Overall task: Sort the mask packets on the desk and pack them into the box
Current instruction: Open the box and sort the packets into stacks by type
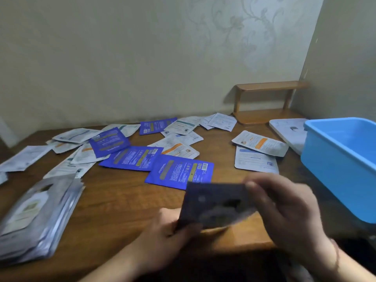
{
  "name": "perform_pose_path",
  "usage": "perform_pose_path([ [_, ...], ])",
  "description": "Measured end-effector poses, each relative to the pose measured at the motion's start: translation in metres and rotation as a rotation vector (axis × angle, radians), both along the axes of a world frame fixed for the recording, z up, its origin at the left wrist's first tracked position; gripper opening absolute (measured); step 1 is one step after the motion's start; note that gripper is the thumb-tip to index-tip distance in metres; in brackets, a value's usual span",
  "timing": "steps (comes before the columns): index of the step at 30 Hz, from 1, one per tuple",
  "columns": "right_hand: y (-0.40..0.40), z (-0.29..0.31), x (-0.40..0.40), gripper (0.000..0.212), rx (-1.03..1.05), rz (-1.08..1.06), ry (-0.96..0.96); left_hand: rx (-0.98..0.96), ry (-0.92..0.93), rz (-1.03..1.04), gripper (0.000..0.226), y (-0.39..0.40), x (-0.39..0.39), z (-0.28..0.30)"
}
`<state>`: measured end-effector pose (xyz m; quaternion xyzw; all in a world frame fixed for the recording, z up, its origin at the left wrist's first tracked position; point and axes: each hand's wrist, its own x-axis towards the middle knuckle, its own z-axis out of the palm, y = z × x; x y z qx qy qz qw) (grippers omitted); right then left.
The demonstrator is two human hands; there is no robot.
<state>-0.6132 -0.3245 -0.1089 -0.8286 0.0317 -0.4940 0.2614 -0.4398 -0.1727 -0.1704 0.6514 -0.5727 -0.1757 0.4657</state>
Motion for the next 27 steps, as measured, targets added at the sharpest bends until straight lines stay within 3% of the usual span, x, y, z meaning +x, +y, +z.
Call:
perform_pose_path([
  [2, -0.016, 0.029, 0.036, 0.016, 0.277, -0.022, 0.149, -0.077, 0.520, 0.088, 0.028, 0.006, -0.011, 0.002],
  [3, -0.024, 0.037, 0.053, 0.016, 0.431, -0.005, 0.233, -0.103, 0.687, 0.123, 0.032, 0.007, -0.015, 0.001],
  [5, -0.034, 0.037, 0.079, 0.021, 0.721, 0.055, 0.360, -0.108, 0.860, 0.166, 0.036, 0.008, -0.018, 0.001],
  [7, -0.035, 0.022, 0.095, 0.016, 0.889, 0.138, 0.457, -0.088, 0.892, 0.215, 0.035, 0.016, -0.013, 0.006],
  [8, -0.034, 0.014, 0.100, 0.014, 0.937, 0.173, 0.499, -0.069, 0.859, 0.231, 0.039, 0.023, -0.009, 0.010],
  [12, -0.014, 0.009, 0.131, 0.022, 0.969, 0.257, 0.532, -0.002, 0.580, 0.412, 0.091, 0.073, 0.008, 0.021],
  [14, 0.010, 0.018, 0.158, 0.021, 0.988, 0.355, 0.533, -0.100, 0.514, 0.499, 0.077, 0.108, 0.014, 0.035],
  [16, 0.043, 0.027, 0.191, 0.020, 0.981, 0.456, 0.547, -0.171, 0.509, 0.590, 0.043, 0.142, 0.025, 0.052],
  [18, 0.077, 0.034, 0.229, 0.018, 0.945, 0.507, 0.554, -0.252, 0.465, 0.703, 0.032, 0.177, 0.044, 0.060],
  [22, 0.136, 0.034, 0.299, 0.023, 0.819, 0.483, 0.610, -0.265, 0.287, 0.833, 0.048, 0.236, 0.095, 0.049],
  [27, 0.169, 0.013, 0.349, 0.024, 0.678, 0.340, 0.681, -0.067, -0.151, 1.000, 0.048, 0.270, 0.140, 0.006],
])
